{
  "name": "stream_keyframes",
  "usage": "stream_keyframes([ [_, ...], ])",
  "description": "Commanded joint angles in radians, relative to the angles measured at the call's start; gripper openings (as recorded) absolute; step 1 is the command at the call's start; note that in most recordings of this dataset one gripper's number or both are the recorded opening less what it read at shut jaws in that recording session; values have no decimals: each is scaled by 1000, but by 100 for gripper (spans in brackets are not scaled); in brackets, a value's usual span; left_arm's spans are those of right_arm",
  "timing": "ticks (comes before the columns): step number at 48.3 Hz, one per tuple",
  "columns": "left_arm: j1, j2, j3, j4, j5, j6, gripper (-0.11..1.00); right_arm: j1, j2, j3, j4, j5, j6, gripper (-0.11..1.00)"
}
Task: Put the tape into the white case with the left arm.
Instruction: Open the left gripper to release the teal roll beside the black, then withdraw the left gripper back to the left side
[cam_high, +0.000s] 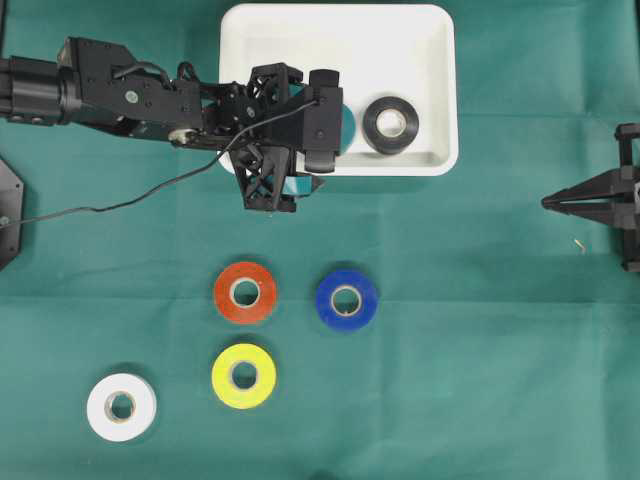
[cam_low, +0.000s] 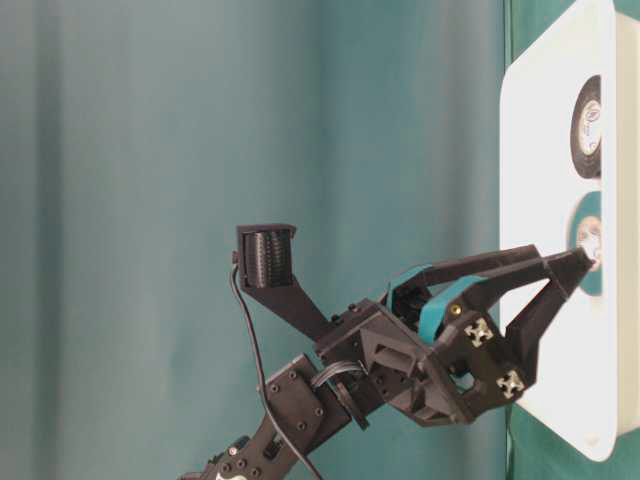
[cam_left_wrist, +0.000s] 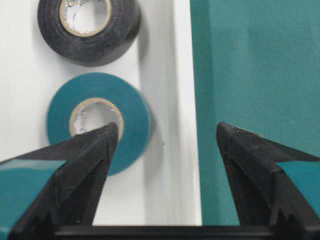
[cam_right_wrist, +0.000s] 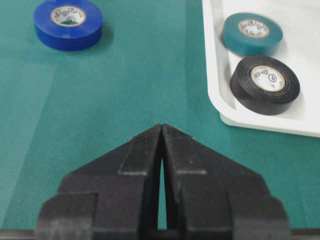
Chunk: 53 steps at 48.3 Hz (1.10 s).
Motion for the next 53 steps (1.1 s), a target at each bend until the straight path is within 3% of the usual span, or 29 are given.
stream_keyframes([
  [1,-5,-17,-12,2,-8,-2,80,0,8,-11,-2,-9,0,-9],
  [12,-14,-44,11,2,-3,-2,79,0,8,-11,-2,-11,0,-9],
  [33,-26,-255,202,-3,-8,-8,79,0,6,-11,-2,-9,0,-9],
  [53,-95,-422,345,-5,-8,-15,79,0,5,-11,-5,-9,0,-9],
])
